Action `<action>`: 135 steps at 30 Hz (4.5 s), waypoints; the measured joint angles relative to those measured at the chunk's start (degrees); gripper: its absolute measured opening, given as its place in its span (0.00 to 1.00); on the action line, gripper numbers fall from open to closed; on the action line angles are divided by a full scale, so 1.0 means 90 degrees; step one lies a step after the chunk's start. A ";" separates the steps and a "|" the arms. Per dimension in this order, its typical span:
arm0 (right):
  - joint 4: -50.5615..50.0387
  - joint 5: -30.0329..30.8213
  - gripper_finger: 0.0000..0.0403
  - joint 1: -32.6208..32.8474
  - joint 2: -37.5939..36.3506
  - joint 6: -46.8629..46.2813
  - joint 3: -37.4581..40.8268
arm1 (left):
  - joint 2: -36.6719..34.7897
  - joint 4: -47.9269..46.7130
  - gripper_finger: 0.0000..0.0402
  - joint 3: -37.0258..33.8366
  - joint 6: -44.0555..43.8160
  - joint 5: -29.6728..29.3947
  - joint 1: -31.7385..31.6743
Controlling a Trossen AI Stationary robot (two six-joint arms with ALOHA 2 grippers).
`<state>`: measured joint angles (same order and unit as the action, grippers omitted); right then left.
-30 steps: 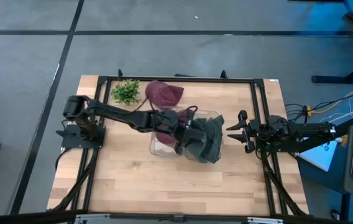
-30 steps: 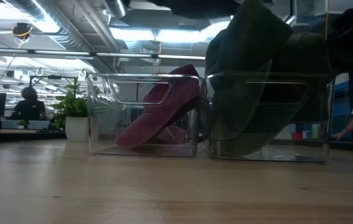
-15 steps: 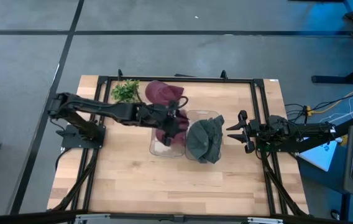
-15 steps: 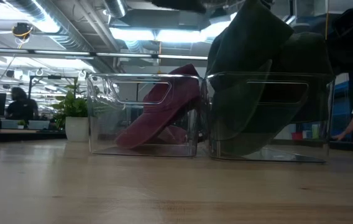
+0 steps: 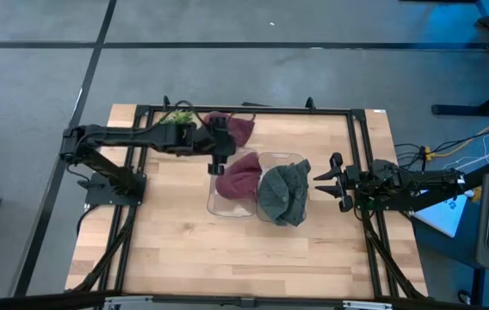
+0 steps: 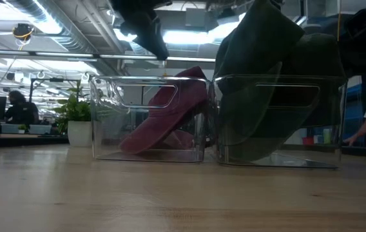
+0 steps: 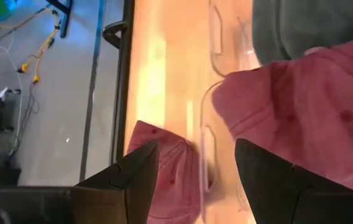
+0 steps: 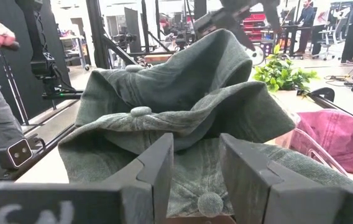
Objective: Pick & Place hat
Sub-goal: Put the red cap into the left transparent bin
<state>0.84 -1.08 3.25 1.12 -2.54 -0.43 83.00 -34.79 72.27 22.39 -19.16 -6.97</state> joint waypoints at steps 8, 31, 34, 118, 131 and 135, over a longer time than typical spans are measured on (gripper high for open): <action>0.0000 0.0000 0.33 0.0000 -0.0001 0.0000 0.0000 | -0.0063 0.0060 0.52 0.0000 0.0670 0.0139 -0.0683; 0.0000 0.0000 0.33 0.0000 0.0000 0.0000 0.0000 | 0.0259 0.0126 0.52 0.0000 0.0217 0.1808 -0.2741; 0.0002 0.0000 0.33 0.0000 0.0001 0.0002 0.0000 | 0.0333 0.0342 0.52 0.0002 0.0370 0.1699 -0.2913; 0.0000 0.0000 0.33 0.0000 -0.0001 0.0000 0.0000 | 0.2099 -0.0777 0.01 -0.0005 0.0884 0.3557 -0.3539; 0.0002 0.0000 0.33 0.0000 0.0000 0.0001 0.0000 | 0.1933 -0.1231 0.02 -0.0005 0.0852 0.4485 -0.3326; 0.0002 0.0000 0.33 0.0000 0.0001 0.0000 0.0000 | 0.1933 -0.1098 0.08 -0.0005 0.0543 0.4139 -0.3323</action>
<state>0.86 -1.08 3.25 1.12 -2.55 -0.43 100.40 -44.68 72.23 27.28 18.09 -36.88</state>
